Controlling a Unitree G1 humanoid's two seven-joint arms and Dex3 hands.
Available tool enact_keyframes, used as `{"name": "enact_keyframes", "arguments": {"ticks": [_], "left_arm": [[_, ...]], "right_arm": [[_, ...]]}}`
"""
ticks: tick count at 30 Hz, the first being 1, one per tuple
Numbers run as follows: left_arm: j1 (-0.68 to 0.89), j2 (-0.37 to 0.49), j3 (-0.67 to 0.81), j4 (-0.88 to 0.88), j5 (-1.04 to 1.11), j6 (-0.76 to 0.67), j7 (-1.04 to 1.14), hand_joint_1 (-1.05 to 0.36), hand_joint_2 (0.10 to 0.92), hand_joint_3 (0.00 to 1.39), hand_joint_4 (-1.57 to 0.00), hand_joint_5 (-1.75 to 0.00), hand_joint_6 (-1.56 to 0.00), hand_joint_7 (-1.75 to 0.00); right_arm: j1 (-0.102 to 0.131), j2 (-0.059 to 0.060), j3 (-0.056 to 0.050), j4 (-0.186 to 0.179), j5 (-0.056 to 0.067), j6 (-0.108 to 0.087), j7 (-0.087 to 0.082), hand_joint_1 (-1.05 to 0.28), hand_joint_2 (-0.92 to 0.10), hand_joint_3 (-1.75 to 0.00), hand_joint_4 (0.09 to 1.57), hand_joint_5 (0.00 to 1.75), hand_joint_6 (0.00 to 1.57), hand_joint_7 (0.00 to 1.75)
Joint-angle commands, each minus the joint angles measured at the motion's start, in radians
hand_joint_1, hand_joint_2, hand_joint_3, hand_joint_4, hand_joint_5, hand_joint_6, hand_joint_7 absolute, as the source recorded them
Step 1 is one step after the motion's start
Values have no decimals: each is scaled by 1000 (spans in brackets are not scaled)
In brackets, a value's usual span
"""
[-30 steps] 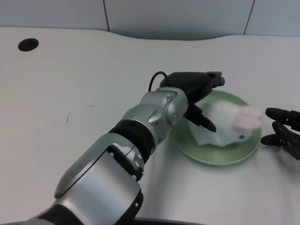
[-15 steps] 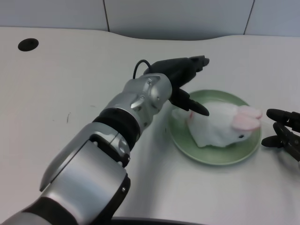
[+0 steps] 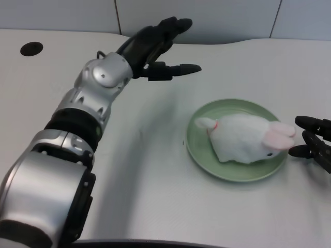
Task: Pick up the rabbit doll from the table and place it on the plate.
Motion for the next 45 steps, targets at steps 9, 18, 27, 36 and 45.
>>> {"name": "enact_keyframes", "arguments": {"ticks": [9,18,27,36,45], "left_arm": [[265,118,126,-219,-203,-52,-217,-792,921,266,-126,-86,-155,-67],[503,128,191,-512,-350,105,-262,-679,921,243,-233,-147,-256,-70],[742,128,260,-830,-445,319,-164,-636,921,263,-151,-1273,-591,-109],[871,105,298,-941,-539,495,-110,-516,921,391,-215,-1585,-418,-771],[932,118,301,-943,-609,691,-126,-498,921,492,-261,-1744,-292,-1344]], "right_arm": [[-14,-12,-9,6,10,21,-9,-426,-921,-242,800,771,1002,12],[-8,-1,-11,8,11,-5,-22,-410,-921,-244,812,762,1003,11],[0,1,-4,7,-6,-33,-71,-410,-921,-244,814,748,1008,12],[7,-2,-9,-5,-1,-41,-94,-388,-921,-273,837,739,1009,10],[8,-8,-1,-3,-7,-43,-101,-396,-921,-274,828,727,998,3]]}}
